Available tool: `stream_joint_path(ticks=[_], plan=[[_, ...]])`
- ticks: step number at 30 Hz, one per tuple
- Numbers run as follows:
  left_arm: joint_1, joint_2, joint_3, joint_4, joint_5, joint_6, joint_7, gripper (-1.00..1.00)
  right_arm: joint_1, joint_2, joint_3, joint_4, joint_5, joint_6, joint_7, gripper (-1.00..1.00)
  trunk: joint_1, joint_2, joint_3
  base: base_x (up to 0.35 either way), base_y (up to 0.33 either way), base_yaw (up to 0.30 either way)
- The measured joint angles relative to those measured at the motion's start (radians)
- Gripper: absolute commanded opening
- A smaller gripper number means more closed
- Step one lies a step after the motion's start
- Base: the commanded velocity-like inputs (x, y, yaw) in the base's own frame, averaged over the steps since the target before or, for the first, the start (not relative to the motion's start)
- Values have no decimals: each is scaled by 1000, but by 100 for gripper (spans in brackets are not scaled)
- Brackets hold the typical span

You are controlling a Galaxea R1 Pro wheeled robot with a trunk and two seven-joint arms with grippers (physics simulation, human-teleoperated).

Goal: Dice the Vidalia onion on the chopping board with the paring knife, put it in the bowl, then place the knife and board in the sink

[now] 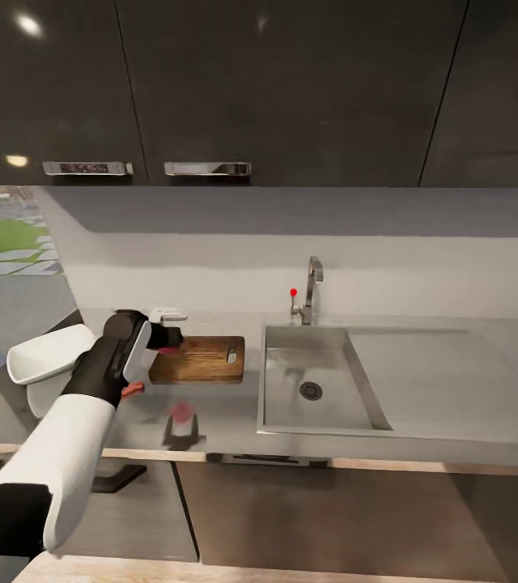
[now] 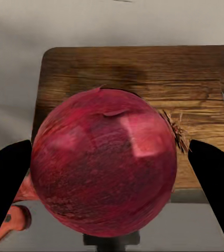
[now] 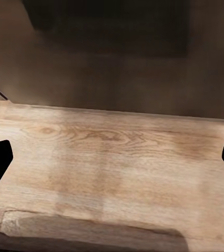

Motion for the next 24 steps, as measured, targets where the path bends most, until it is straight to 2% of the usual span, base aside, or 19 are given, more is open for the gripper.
stream_joint_path(ticks=[6,15,24], plan=[[0,-29,-5,24,-1,-2,0,-100,0,0,0,0,0,0,0,100,0,0,-2,0,0,0],[0,-29,-5,22,-4,-3,0,-100,0,1,0,0,0,0,0,100,0,0,-6,10,-14,0],[0,-32,-5,22,-3,-3,0,-100,0,1,0,0,0,0,0,100,0,0,-6,177,-174,0]])
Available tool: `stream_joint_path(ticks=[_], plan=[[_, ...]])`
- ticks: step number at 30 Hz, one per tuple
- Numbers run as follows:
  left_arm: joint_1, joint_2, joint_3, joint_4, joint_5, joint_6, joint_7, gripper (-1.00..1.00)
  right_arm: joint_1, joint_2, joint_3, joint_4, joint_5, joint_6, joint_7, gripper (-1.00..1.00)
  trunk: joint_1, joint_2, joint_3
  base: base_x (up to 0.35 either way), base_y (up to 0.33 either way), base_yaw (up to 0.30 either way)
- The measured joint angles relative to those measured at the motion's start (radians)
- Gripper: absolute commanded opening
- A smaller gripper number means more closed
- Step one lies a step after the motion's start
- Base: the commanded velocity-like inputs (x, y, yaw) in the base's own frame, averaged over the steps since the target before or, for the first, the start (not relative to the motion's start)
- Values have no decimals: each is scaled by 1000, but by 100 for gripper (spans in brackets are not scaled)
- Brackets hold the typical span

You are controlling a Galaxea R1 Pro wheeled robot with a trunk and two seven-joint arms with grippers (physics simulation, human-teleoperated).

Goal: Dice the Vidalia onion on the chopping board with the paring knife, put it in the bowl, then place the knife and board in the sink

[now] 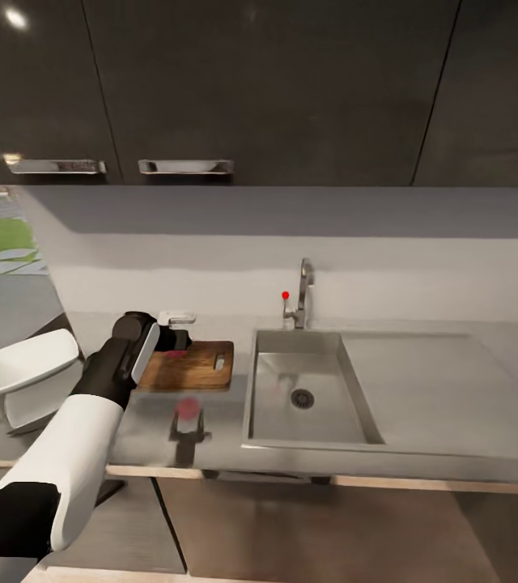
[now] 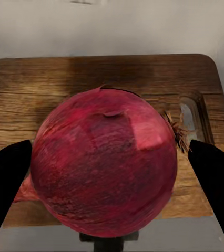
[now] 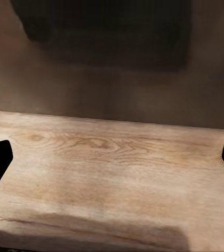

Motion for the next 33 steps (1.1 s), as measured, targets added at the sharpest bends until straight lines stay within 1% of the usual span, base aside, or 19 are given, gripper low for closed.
stream_joint_path(ticks=[8,15,33], plan=[[0,3,0,0,0,0,0,-100,0,-1,0,0,0,0,0,100,0,0,0,39,-35,0],[0,11,4,3,-2,0,1,-100,0,1,0,0,0,2,0,100,0,0,-2,1,-1,0],[0,12,3,5,-2,0,0,-100,0,1,0,0,0,2,0,100,0,0,-25,15,0,0]])
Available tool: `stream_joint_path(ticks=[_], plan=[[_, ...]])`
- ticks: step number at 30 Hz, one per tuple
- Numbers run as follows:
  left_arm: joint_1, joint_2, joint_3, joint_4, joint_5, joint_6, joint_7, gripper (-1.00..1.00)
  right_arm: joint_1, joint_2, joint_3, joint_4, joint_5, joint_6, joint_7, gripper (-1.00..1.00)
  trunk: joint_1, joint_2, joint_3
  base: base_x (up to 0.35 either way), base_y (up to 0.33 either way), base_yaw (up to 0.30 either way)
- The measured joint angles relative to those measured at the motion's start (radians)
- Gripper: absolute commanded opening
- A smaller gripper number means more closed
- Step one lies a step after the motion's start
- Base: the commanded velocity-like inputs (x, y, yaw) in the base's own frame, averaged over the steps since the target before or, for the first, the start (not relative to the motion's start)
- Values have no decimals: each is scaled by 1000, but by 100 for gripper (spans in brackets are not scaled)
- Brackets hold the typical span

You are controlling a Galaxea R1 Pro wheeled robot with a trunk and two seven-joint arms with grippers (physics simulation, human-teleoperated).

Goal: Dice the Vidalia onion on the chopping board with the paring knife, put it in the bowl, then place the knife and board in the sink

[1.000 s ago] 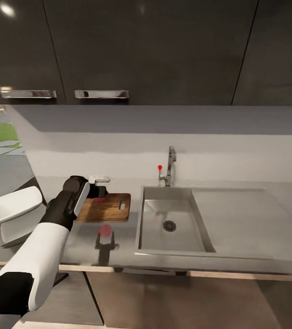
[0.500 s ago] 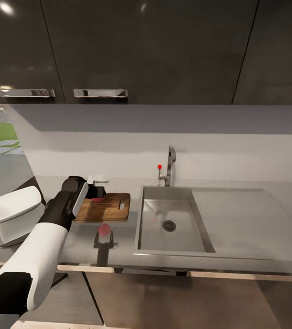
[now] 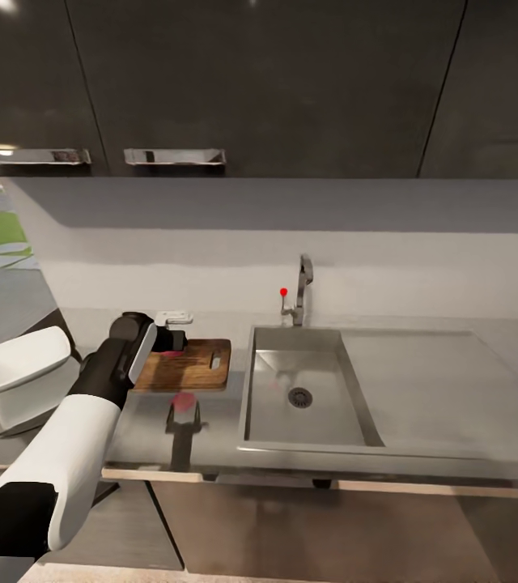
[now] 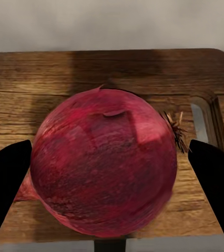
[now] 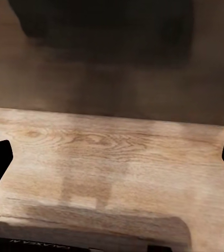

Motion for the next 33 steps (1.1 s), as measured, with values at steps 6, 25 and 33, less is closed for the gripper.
stream_joint_path(ticks=[6,25,33], plan=[[0,0,0,4,1,-1,0,-100,0,-1,0,0,0,0,1,100,0,0,-9,69,0,0],[0,0,1,10,0,-1,0,-100,0,-5,0,0,0,0,0,100,0,0,-11,2,0,0],[0,0,1,9,0,-1,0,-100,0,-4,0,0,0,0,0,100,0,0,-20,0,0,0]])
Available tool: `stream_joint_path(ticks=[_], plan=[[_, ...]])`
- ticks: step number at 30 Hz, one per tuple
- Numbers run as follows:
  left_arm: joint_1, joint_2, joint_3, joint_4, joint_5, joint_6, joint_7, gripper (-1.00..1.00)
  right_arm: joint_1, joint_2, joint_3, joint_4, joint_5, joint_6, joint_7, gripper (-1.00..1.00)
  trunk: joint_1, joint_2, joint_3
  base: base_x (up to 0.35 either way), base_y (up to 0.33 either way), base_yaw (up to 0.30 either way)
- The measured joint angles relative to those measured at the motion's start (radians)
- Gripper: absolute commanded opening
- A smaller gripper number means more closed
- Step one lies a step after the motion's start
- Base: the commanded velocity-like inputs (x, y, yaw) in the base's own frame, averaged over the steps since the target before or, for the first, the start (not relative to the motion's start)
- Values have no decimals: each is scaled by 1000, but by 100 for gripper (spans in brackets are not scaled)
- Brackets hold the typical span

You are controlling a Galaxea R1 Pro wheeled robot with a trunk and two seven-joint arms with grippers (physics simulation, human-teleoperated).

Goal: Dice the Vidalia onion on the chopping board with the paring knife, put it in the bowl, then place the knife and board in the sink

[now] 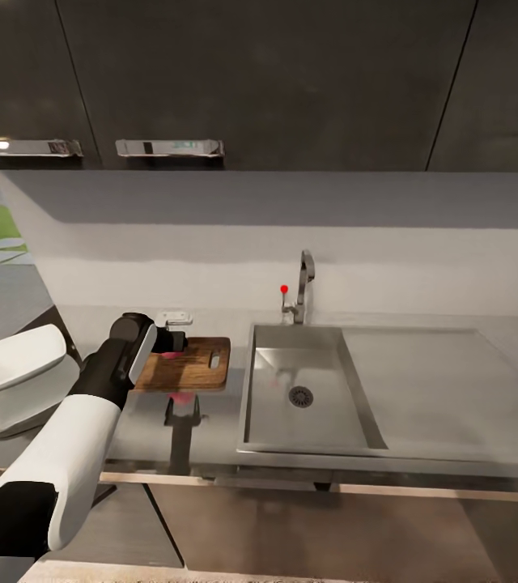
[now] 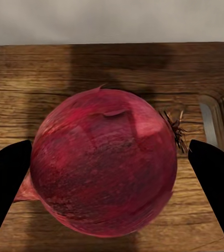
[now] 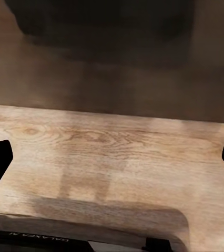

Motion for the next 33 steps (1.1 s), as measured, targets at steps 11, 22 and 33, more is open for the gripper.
stream_joint_path(ticks=[11,22,33], plan=[[0,0,0,0,0,0,0,-100,0,1,0,0,0,0,0,100,0,0,-17,0,0,0],[0,0,-1,1,0,0,0,-100,0,1,0,0,0,0,0,100,0,0,-34,0,0,0],[0,0,-1,2,0,0,0,-100,0,1,0,0,0,0,0,100,0,0,-43,0,0,0]])
